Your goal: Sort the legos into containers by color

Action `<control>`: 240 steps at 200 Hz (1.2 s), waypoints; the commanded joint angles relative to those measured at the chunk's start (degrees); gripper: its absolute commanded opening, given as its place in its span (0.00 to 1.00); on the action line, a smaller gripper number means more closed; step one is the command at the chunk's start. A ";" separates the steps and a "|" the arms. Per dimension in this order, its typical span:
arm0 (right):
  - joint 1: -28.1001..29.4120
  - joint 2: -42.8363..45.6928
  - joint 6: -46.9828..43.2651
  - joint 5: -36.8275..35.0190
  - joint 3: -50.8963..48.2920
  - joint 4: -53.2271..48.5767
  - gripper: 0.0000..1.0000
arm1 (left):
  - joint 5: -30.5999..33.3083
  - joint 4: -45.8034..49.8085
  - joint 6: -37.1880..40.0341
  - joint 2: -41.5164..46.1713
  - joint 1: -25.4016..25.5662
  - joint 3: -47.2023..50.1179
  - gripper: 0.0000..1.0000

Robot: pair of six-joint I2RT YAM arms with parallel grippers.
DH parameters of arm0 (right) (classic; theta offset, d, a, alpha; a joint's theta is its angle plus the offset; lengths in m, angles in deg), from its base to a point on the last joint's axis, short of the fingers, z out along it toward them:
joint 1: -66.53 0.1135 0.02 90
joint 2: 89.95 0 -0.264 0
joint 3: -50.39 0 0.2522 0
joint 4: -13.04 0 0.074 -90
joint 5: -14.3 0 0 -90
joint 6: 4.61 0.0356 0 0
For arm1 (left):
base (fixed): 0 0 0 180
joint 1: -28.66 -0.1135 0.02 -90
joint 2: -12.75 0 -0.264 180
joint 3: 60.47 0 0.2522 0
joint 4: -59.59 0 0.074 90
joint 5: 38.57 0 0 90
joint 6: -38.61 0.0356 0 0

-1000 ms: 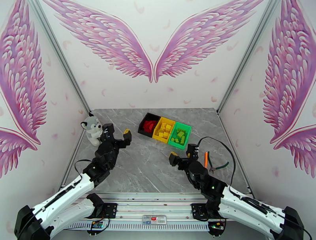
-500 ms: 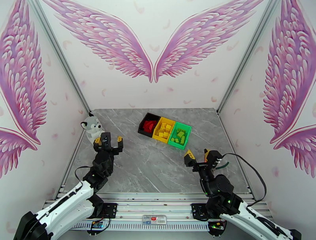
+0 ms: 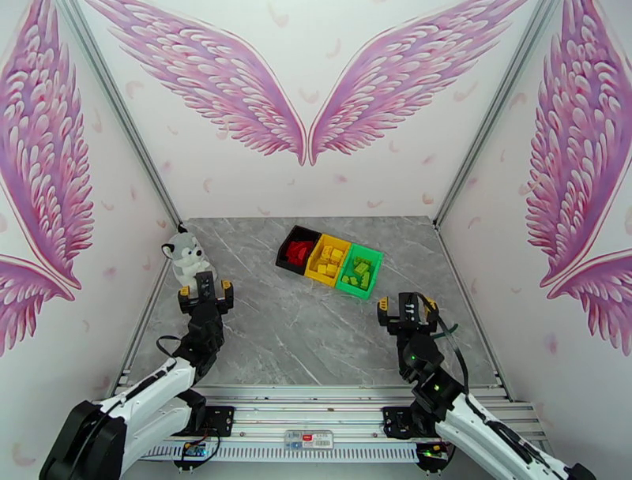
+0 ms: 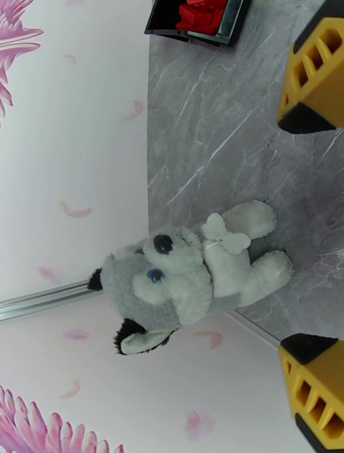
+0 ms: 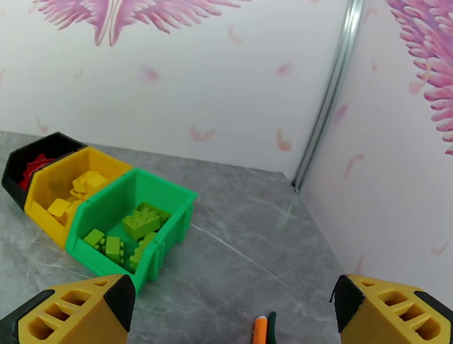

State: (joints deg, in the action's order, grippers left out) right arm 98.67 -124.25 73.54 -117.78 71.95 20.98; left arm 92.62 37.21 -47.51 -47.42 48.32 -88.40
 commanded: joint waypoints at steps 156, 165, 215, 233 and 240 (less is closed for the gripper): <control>-22.43 -55.14 7.68 31.19 10.53 37.59 0.99 | -18.30 -30.45 -0.50 -28.96 -12.70 -0.78 0.99; -22.77 -55.59 8.94 28.95 12.47 34.52 0.99 | -17.41 -26.78 -1.52 -28.96 -13.24 -2.88 0.99; -24.89 -54.74 11.86 28.62 13.83 30.62 0.99 | -19.87 -18.08 -5.67 -28.00 -17.16 -6.24 0.99; -24.91 -54.73 11.86 28.65 13.83 30.62 0.99 | -18.95 -18.77 -5.09 -28.08 -16.41 -6.04 0.99; -24.88 -54.73 11.86 28.64 13.82 30.56 0.99 | -18.89 -18.65 -5.11 -28.08 -16.41 -6.12 0.99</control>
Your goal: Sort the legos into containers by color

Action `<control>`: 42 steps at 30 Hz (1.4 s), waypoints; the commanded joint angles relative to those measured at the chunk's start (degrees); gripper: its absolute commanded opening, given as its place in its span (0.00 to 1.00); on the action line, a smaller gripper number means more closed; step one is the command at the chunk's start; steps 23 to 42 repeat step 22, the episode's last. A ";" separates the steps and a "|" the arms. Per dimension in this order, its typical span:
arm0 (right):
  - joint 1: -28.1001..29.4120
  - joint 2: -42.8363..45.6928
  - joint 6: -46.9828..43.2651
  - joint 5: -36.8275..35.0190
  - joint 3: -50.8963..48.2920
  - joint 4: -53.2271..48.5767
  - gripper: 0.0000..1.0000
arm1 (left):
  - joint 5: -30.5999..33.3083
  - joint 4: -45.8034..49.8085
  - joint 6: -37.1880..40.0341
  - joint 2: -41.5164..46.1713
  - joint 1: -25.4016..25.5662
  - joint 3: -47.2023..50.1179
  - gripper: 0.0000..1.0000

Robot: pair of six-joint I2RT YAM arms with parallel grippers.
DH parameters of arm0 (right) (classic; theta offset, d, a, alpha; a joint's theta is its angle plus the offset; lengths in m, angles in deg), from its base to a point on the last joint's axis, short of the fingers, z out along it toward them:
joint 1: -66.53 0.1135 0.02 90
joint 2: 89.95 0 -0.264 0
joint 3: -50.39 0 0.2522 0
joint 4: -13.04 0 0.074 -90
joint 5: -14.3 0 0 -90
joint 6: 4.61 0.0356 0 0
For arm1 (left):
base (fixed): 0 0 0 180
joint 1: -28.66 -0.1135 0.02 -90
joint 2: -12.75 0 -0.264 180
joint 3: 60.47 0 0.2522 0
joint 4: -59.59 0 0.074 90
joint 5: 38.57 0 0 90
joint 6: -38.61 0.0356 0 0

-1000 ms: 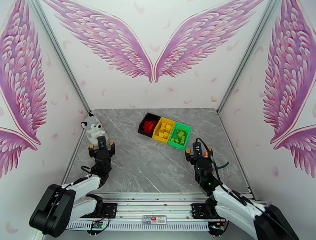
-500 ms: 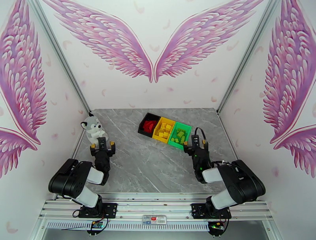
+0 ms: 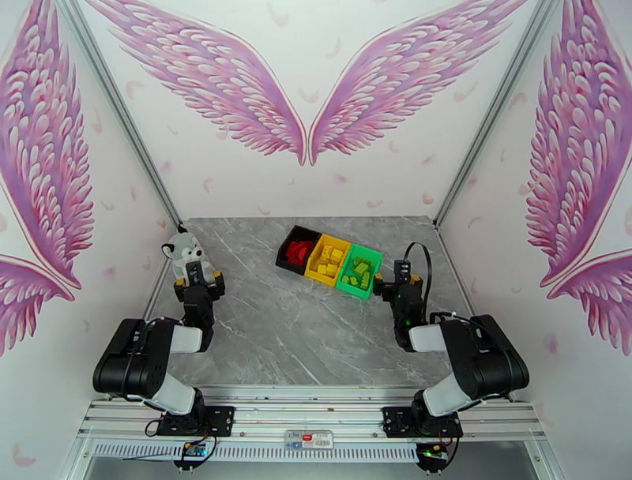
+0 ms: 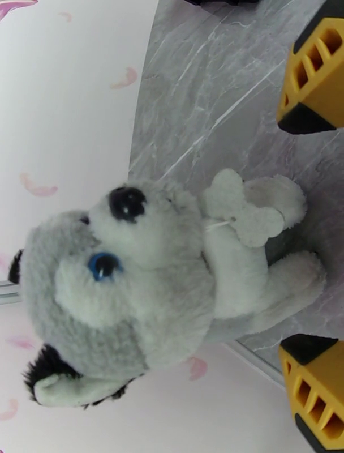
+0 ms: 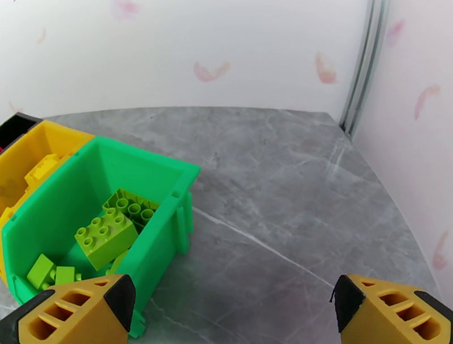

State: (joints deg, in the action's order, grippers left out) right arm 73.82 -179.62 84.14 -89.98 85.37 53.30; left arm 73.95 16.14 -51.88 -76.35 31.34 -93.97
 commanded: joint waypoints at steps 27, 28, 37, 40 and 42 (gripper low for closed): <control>-1.14 0.73 0.41 7.08 1.25 -3.48 0.99 | -0.44 2.66 -0.70 0.86 0.52 -0.64 0.99; -1.14 0.73 0.41 7.08 1.25 -3.48 0.99 | -0.44 2.66 -0.70 0.86 0.52 -0.64 0.99; -1.14 0.73 0.41 7.08 1.25 -3.48 0.99 | -0.44 2.66 -0.70 0.86 0.52 -0.64 0.99; -1.14 0.73 0.41 7.08 1.25 -3.48 0.99 | -0.44 2.66 -0.70 0.86 0.52 -0.64 0.99; -1.14 0.73 0.41 7.08 1.25 -3.48 0.99 | -0.44 2.66 -0.70 0.86 0.52 -0.64 0.99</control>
